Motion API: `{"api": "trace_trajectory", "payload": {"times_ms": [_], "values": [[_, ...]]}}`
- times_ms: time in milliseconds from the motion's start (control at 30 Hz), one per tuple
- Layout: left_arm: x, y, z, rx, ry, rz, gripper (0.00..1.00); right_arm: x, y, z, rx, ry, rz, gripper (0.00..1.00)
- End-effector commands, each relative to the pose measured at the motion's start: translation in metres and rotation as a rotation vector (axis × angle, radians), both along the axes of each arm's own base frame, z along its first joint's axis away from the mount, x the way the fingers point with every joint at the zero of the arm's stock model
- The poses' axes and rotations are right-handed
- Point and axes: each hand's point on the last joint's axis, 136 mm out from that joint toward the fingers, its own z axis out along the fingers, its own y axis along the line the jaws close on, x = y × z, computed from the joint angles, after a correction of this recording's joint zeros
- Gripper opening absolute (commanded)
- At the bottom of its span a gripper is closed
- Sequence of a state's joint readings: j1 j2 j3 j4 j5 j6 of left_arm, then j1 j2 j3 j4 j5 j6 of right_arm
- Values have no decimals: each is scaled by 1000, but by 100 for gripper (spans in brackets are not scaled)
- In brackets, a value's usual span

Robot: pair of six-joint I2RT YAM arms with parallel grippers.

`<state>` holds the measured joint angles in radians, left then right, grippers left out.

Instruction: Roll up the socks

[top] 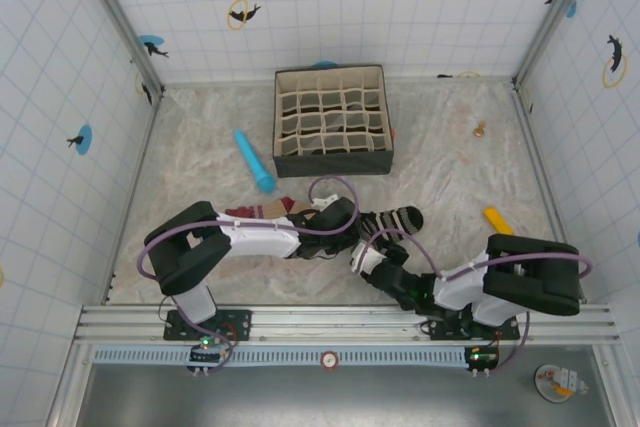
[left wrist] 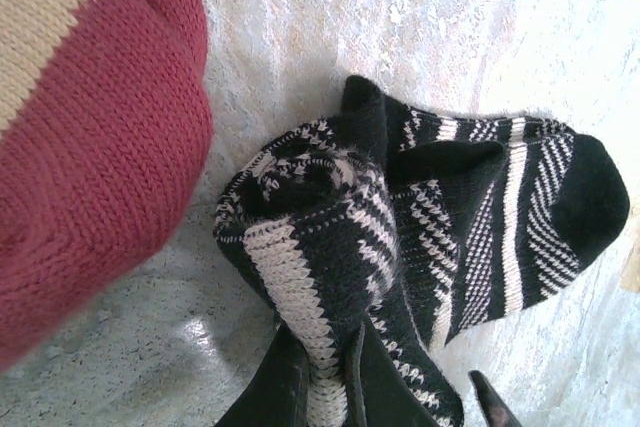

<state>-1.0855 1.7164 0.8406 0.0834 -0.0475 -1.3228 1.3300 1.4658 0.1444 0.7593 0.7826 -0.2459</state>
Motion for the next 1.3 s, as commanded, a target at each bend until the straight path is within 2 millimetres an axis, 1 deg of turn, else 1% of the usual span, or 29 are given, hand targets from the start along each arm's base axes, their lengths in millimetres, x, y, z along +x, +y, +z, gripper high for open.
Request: {"api": "trace_trajectory", "payload": {"times_ms": [0, 67, 200, 233, 300, 367, 433, 467, 567, 633, 667, 700, 733, 833, 900, 1000, 1100, 1267], "values": [[-9, 6, -3, -1, 40, -2, 0, 4, 18, 14, 89, -10, 1, 58], [-9, 5, -4, -4, 45, -1, 0, 3, 19, 13, 98, 4, 4, 58], [-11, 2, -6, -40, 62, -4, 0, 2, 21, 11, 120, 28, 9, 65], [-12, 0, -6, -47, 68, -7, 0, 3, 20, 9, 126, 38, 4, 66], [-11, -2, -4, -57, 70, -7, 0, 6, 18, 6, 140, 57, -6, 65], [-12, -4, -3, -66, 74, -11, 0, 8, 15, 4, 150, 68, -19, 60], [-12, -5, -2, -75, 77, -12, 0, 9, 13, 2, 152, 80, -23, 52], [-13, -6, -3, -77, 78, -14, 0, 10, 12, 1, 151, 83, -27, 46], [-13, -6, -4, -82, 83, -13, 0, 10, 8, -4, 151, 110, -43, 21], [-13, -7, -2, -92, 82, -13, 0, 10, 3, -11, 148, 142, -60, 10], [-13, -7, -2, -97, 81, -12, 0, 10, 0, -14, 150, 157, -70, 6], [-13, -7, -1, -102, 80, -12, 3, 9, -3, -17, 154, 177, -79, 2], [-12, -7, 0, -105, 78, -11, 6, 8, -6, -20, 162, 199, -88, 0], [-10, -6, 3, -113, 73, -9, 22, 3, -13, -28, 185, 266, -110, 0], [-8, -7, 8, -121, 64, -11, 37, -1, -19, -32, 215, 309, -126, 0], [-4, -8, 17, -137, 38, -11, 50, -6, -26, -37, 290, 412, -154, 0], [0, -10, 27, -150, 4, -19, 53, -11, -35, -42, 401, 532, -196, 0], [4, -6, 35, -139, -37, -11, 54, -17, -53, -50, 606, 721, -301, 0]]}}
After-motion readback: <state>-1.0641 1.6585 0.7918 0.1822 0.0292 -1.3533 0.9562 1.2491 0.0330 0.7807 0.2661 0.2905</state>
